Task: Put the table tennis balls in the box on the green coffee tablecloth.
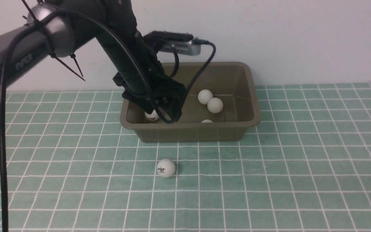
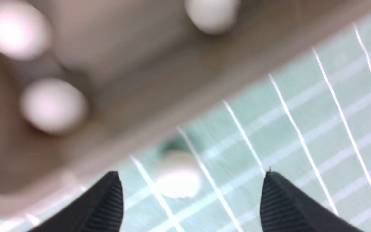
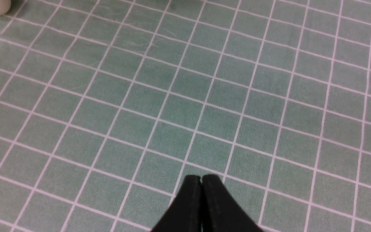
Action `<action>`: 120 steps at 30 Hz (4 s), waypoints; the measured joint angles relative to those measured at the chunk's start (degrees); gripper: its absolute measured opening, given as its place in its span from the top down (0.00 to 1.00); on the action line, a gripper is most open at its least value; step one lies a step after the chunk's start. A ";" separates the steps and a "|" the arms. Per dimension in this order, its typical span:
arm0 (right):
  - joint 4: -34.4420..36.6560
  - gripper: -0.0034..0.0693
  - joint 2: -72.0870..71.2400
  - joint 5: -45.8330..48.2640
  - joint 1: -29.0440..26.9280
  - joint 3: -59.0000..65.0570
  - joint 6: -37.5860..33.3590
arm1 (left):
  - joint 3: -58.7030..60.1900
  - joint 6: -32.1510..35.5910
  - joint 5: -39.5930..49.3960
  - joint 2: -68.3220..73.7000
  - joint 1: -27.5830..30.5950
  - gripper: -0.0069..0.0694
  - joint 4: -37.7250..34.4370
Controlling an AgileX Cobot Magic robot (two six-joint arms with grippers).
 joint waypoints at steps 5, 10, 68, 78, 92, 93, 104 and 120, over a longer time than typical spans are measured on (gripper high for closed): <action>0.00 0.98 0.00 0.11 0.00 0.00 0.00 | 6.35 -0.92 0.00 -1.18 -3.39 0.24 -0.14; 0.00 0.98 0.00 0.29 0.00 0.00 0.00 | 13.18 -1.24 -0.06 -1.35 -6.79 0.24 3.22; 0.63 0.98 0.00 -1.34 0.00 0.00 0.00 | 2.48 -0.76 -0.96 0.01 -7.03 0.45 12.00; 0.91 0.98 0.00 -1.47 0.00 0.00 0.00 | -5.01 2.77 -15.50 3.67 -6.97 0.45 19.25; 1.43 0.98 0.00 -1.47 0.00 0.00 0.00 | -5.01 -0.57 -25.58 11.41 -3.67 0.25 19.43; 1.43 0.98 0.00 -1.47 0.00 0.00 0.00 | -5.01 -0.68 -25.58 11.41 -3.67 0.23 19.37; 1.65 0.98 0.00 -1.41 0.00 0.00 0.23 | -5.85 -1.78 -12.59 3.91 -3.73 0.55 23.34; 1.67 0.98 0.00 -1.06 0.00 0.00 0.27 | 22.57 1.78 -28.08 -36.33 -6.50 0.91 7.51</action>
